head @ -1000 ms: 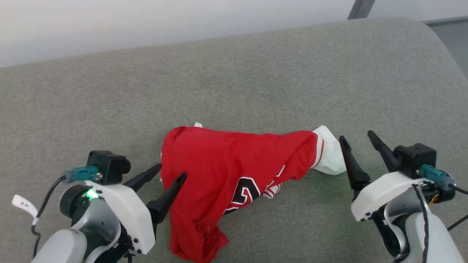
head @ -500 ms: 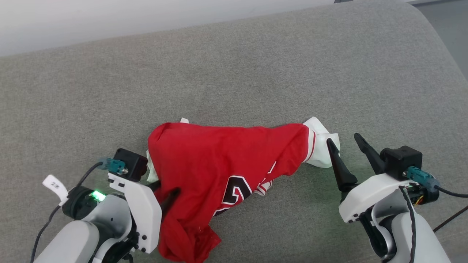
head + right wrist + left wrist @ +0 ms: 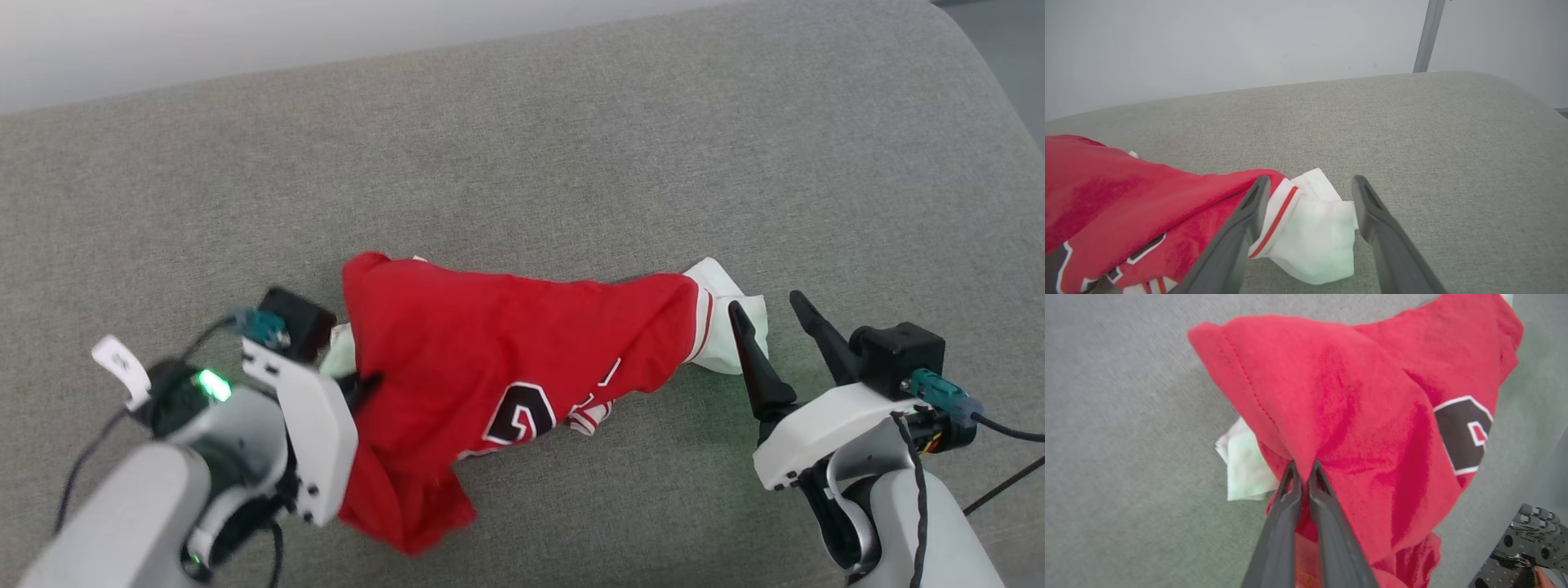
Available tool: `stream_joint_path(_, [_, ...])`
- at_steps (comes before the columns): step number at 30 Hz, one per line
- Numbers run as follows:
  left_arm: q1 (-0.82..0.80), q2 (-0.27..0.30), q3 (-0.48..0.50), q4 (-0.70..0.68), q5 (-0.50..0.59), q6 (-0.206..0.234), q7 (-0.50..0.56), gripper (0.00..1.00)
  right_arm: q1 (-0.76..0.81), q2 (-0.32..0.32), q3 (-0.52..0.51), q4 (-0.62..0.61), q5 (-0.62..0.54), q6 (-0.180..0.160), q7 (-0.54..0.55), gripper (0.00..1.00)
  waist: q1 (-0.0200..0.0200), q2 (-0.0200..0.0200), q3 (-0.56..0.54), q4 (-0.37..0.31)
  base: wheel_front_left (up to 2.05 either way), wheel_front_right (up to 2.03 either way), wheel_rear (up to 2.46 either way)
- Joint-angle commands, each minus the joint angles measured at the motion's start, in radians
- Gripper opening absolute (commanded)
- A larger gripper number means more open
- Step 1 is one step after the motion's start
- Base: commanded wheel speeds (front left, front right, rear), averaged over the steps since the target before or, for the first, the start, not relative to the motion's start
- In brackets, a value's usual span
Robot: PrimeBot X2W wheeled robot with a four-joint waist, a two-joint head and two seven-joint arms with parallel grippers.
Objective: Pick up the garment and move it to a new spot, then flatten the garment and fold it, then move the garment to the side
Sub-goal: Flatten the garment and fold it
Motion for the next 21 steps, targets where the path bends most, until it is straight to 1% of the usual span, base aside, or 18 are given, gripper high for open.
stream_joint_path(1, [-0.025,0.008,0.007,-0.007,0.011,-0.007,0.003,0.00,-0.008,0.002,-0.003,0.002,0.004,0.000,-0.009,1.00,0.0000,-0.0001,0.001,0.000,0.00,0.00,0.00])
stream_joint_path(6, [-0.151,0.043,0.012,-0.010,0.033,-0.047,0.018,0.00,-0.024,0.004,0.002,0.004,0.001,0.000,-0.018,1.00,0.0000,-0.0001,0.010,-0.008,0.00,0.00,0.00])
stream_joint_path(10, [-0.283,0.046,-0.001,0.032,0.046,-0.076,0.004,0.00,-0.038,0.007,0.015,0.005,0.004,0.000,-0.025,1.00,0.0000,-0.0001,0.025,-0.022,0.00,0.00,0.00])
stream_joint_path(13, [-0.384,0.044,-0.028,0.091,0.052,-0.086,-0.019,0.00,-0.054,0.010,0.030,0.009,0.005,0.000,-0.031,1.00,0.0000,-0.0001,0.038,-0.039,0.00,0.00,0.00])
stream_joint_path(16, [-0.474,0.044,-0.080,0.160,0.056,-0.093,-0.054,0.00,-0.071,0.014,0.046,0.016,0.009,0.000,-0.041,1.00,0.0000,-0.0001,0.054,-0.059,0.00,0.00,0.00])
stream_joint_path(21, [-0.616,0.067,-0.246,0.259,0.063,-0.092,-0.162,0.00,-0.095,0.020,0.067,0.033,0.017,0.000,-0.057,1.00,0.0000,-0.0001,0.080,-0.086,0.00,0.00,0.00])
